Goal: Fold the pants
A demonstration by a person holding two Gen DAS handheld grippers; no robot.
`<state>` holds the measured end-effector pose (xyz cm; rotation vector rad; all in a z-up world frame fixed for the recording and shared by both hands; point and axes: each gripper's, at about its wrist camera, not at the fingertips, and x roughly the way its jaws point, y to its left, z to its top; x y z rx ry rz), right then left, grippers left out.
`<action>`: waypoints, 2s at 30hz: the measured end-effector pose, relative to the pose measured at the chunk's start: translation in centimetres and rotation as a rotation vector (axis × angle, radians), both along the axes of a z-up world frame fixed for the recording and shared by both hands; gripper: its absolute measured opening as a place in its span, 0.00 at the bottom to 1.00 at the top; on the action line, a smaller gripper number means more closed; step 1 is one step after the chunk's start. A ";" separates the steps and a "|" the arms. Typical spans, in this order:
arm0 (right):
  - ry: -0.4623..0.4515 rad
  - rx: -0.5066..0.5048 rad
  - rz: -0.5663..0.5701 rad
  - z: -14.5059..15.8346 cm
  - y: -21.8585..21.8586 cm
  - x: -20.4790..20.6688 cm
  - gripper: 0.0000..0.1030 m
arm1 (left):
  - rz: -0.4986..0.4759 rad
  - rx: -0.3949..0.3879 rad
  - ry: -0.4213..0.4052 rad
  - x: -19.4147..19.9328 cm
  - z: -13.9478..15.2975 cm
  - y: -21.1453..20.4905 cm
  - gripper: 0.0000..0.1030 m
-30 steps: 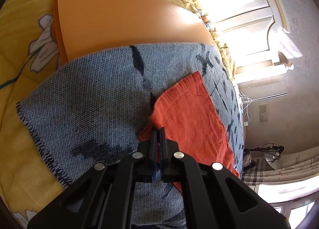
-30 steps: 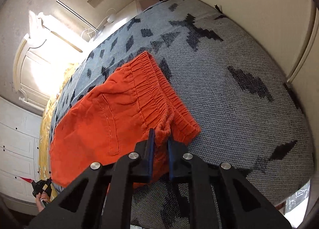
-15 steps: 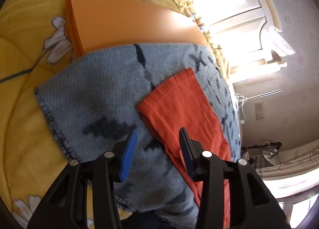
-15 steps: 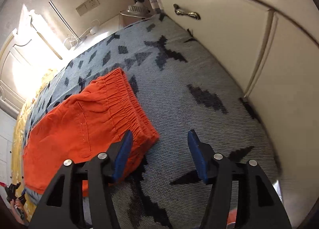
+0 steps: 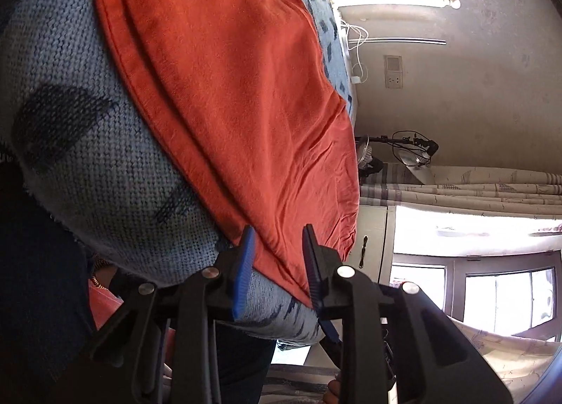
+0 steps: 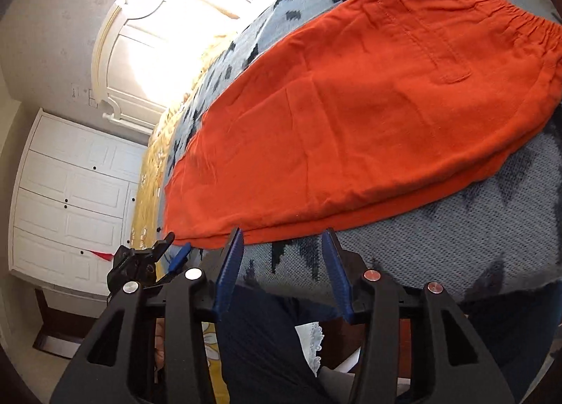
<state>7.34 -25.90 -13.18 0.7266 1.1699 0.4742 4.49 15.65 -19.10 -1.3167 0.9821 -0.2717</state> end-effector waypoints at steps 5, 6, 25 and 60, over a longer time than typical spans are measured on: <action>0.027 0.017 -0.002 -0.6 0.3 0.1 0.45 | 0.019 0.011 0.030 0.8 -0.8 -0.1 0.26; 0.026 0.021 -0.004 -0.6 0.3 -0.1 0.46 | 0.019 0.017 0.028 1.0 -0.8 -0.2 0.26; 0.070 0.076 -0.068 -2.1 -2.6 0.2 0.46 | 0.021 0.041 0.012 -1.2 1.8 0.4 0.01; 0.025 -0.057 -0.111 -1.8 -4.3 0.0 0.04 | 0.012 0.083 0.039 -1.6 -0.2 0.2 0.01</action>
